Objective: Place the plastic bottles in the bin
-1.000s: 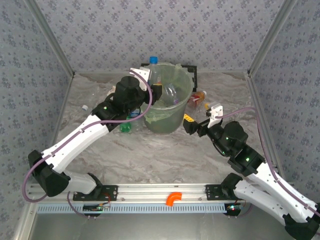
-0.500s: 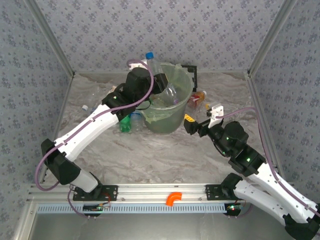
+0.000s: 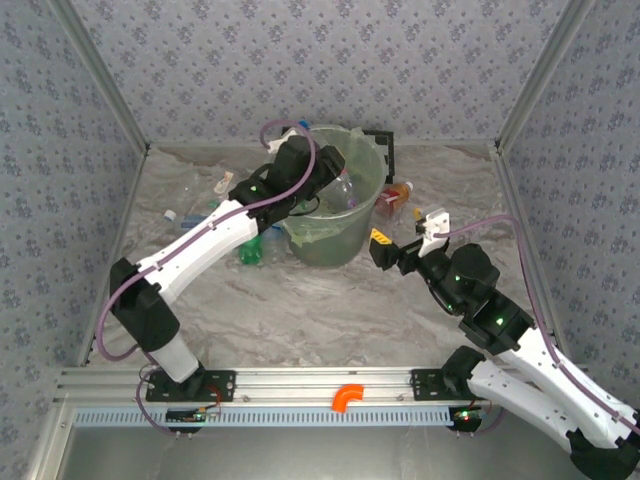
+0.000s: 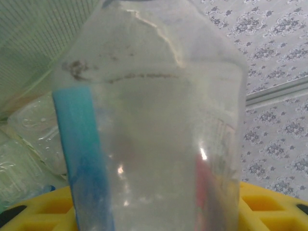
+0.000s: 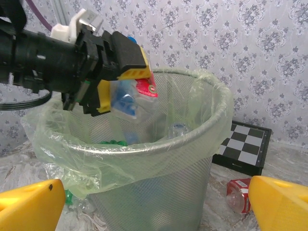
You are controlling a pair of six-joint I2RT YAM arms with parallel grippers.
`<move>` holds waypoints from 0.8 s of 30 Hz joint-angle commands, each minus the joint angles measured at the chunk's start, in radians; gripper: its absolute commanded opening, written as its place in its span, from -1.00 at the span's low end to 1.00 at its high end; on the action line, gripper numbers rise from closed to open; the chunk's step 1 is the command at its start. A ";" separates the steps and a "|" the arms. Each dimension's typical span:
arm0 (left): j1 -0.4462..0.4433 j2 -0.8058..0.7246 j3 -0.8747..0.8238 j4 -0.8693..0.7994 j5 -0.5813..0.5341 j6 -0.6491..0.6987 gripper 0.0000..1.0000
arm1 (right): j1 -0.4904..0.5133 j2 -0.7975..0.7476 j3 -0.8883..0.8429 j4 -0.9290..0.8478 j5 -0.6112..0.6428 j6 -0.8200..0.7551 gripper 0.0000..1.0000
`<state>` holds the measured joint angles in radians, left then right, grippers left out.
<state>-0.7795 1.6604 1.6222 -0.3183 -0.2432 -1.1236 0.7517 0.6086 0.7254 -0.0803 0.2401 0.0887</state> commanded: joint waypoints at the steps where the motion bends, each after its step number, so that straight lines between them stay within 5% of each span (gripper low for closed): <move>1: -0.003 0.023 0.063 0.016 0.022 -0.073 0.09 | 0.007 -0.018 0.032 -0.004 0.022 0.009 0.99; 7: -0.004 0.078 0.122 0.002 0.050 -0.089 0.17 | 0.007 -0.031 0.034 -0.024 0.046 0.010 0.99; 11: -0.001 0.103 0.147 0.001 0.101 -0.092 0.98 | 0.007 -0.035 0.038 -0.028 0.051 0.011 0.99; 24: 0.003 0.039 0.141 -0.048 0.055 -0.042 0.99 | 0.006 -0.032 0.034 -0.025 0.057 0.017 0.99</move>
<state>-0.7792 1.7542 1.7344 -0.3458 -0.1688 -1.1954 0.7517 0.5869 0.7265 -0.1024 0.2741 0.0891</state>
